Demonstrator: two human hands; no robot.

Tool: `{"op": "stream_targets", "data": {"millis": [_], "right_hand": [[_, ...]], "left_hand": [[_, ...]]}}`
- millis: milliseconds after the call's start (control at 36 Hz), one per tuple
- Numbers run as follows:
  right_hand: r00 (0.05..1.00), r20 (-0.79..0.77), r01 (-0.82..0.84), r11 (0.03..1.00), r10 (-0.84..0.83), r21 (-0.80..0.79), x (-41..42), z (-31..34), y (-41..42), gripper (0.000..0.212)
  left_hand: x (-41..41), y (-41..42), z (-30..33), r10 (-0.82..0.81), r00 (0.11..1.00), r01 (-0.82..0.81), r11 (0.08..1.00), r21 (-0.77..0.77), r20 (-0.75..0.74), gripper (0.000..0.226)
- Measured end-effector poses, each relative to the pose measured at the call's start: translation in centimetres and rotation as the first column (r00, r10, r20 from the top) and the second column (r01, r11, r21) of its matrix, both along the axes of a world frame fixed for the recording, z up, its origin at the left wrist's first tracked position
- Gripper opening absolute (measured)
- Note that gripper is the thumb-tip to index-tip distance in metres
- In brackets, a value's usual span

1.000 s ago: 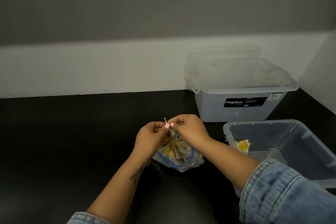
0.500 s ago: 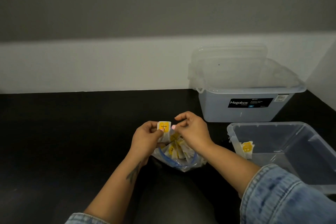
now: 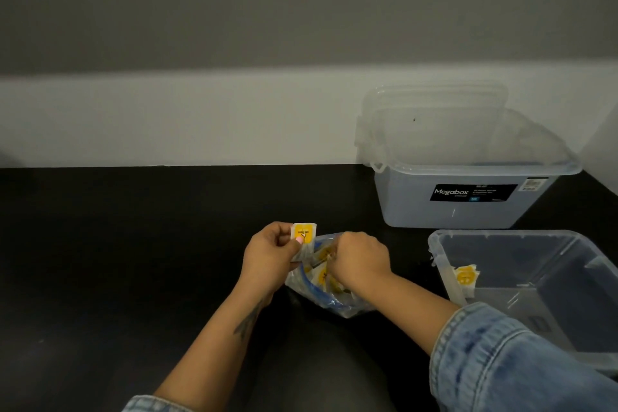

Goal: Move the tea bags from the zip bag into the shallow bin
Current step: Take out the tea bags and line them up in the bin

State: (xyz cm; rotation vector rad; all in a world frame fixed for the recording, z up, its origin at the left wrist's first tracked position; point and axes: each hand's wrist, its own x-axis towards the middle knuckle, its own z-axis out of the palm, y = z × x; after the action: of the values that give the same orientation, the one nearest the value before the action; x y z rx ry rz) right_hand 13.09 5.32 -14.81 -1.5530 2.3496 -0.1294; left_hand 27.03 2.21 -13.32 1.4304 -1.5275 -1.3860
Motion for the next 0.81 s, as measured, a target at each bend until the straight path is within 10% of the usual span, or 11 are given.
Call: {"op": "stream_targets", "data": {"millis": [306, 528, 806], "right_hand": [[0.905, 0.425, 0.114, 0.945, 0.028, -0.305, -2.4, 2.7, 1.3, 0.016], [0.650, 0.744, 0.322, 0.830, 0.155, -0.455, -4.9, 4.9, 2.2, 0.027], [0.675, 0.690, 0.283, 0.773, 0.260, -0.567, -10.5, 6.2, 4.7, 0.031]], "left_hand": [[-1.7, 0.2, 0.7, 0.008, 1.000, -0.009, 0.998, -0.063, -0.016, 0.016], [-4.2, 0.5, 1.7, -0.031, 0.999, 0.030, 0.996, -0.079, -0.017, 0.016], [-7.2, 1.7, 2.7, -0.121, 0.991, 0.117, 0.990, -0.074, -0.062, 0.017]]}}
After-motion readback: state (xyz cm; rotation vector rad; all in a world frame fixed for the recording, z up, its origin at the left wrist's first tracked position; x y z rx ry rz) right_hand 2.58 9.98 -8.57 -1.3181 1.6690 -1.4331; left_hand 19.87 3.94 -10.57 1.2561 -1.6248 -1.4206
